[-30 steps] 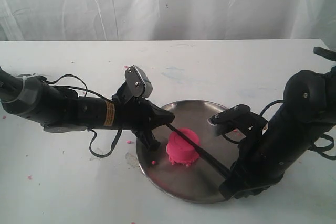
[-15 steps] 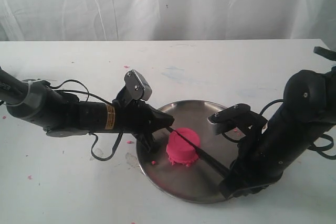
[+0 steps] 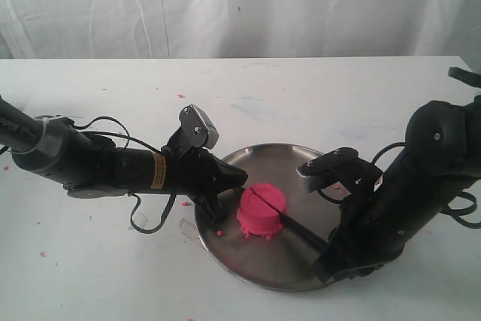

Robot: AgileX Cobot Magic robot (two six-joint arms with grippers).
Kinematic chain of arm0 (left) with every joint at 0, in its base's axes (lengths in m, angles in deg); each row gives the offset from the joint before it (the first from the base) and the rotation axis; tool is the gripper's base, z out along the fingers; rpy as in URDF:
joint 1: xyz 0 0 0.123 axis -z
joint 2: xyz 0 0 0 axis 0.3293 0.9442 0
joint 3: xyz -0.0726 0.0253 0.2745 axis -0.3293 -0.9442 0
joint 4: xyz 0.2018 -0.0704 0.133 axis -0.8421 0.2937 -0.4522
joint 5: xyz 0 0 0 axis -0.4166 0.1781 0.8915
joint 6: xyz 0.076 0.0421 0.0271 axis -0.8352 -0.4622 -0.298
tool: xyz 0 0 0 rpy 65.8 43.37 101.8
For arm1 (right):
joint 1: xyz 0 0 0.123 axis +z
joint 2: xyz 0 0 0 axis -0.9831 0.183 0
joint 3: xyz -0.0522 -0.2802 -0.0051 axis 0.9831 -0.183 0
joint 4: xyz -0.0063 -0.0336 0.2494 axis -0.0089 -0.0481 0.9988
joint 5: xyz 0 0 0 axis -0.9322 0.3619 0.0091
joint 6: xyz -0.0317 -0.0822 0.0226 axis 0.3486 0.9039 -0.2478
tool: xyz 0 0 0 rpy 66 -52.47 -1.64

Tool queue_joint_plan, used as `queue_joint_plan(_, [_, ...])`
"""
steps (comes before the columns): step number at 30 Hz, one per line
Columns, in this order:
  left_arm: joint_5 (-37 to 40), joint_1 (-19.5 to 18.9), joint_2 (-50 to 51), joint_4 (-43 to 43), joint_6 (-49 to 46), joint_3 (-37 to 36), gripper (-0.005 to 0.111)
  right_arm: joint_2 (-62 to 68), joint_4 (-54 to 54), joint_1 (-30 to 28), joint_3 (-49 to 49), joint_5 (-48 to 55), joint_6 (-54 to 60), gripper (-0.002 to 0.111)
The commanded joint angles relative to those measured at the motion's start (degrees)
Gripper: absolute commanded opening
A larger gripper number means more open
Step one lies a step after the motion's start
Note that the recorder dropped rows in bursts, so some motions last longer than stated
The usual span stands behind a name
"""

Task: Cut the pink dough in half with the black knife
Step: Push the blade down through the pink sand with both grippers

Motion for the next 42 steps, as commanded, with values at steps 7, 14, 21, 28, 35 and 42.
queue_joint_plan(7, [4.06, 0.26, 0.89, -3.1, 0.02, -0.66, 0.0, 3.27, 0.36, -0.11, -0.24, -1.86, -1.01, 0.0])
queue_joint_plan(14, [4.06, 0.26, 0.89, -3.1, 0.02, -0.66, 0.0, 3.25, 0.36, -0.11, -0.24, -1.99, -1.01, 0.0])
queue_joint_plan(21, [4.06, 0.26, 0.89, -3.1, 0.02, -0.66, 0.0, 3.25, 0.36, -0.11, -0.24, -2.12, -1.01, 0.0])
queue_joint_plan(28, [4.06, 0.26, 0.89, -3.34, 0.13, -0.66, 0.0, 3.25, 0.36, -0.11, -0.24, -2.94, -0.85, 0.0])
queue_joint_plan(35, [6.71, 0.26, 0.89, -6.92, 0.13, -0.66, 0.0, 3.25, 0.36, -0.11, -0.24, -3.43, -0.85, 0.0])
queue_joint_plan(42, [7.88, 0.26, 0.89, -6.92, 0.13, -0.66, 0.0, 3.25, 0.27, -0.11, -0.24, -4.97, -0.85, 0.0])
